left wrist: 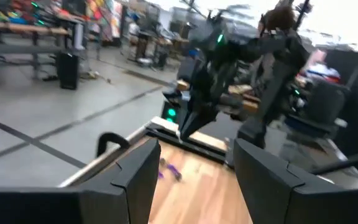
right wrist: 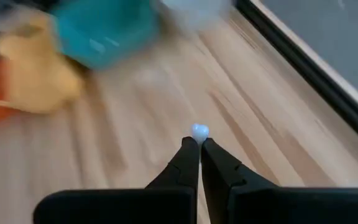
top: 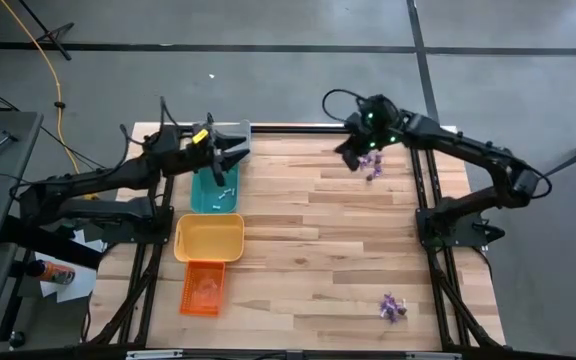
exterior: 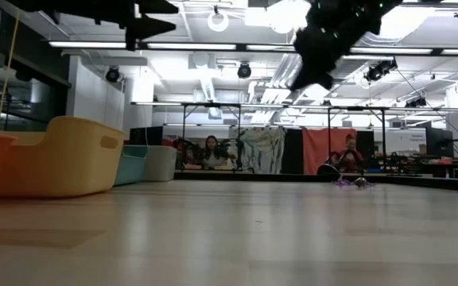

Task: Sort Halloween decoration
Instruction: Put the white bone toy in the green bin

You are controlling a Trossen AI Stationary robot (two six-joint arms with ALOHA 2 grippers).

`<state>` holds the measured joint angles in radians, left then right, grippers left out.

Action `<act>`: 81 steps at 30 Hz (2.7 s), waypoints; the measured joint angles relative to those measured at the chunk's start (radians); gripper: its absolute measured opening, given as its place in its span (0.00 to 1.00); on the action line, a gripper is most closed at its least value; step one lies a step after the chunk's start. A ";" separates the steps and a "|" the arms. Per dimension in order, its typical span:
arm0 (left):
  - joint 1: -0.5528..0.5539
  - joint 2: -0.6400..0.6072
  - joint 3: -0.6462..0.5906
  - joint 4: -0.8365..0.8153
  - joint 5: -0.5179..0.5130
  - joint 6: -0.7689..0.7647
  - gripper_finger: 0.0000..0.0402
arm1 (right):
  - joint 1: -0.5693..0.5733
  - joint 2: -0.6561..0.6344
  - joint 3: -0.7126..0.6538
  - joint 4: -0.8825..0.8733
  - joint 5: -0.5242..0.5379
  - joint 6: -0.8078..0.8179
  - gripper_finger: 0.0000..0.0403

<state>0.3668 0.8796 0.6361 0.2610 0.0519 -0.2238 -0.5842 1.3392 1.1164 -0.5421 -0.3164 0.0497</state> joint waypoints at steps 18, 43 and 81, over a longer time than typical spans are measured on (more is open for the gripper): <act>0.000 0.344 -0.001 0.503 0.322 -0.154 0.48 | 0.324 0.054 0.001 0.605 0.079 0.149 0.00; 0.084 0.204 0.023 0.495 0.220 -0.243 0.48 | 0.294 0.147 0.001 0.666 -0.133 -0.018 0.00; 0.161 -0.011 0.026 0.342 0.207 -0.125 0.48 | 0.417 1.152 0.874 0.610 0.106 0.145 0.12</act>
<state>0.5282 0.8684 0.6617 0.6025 0.2588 -0.3484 -0.1676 2.4915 1.9905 0.0679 -0.2100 0.1944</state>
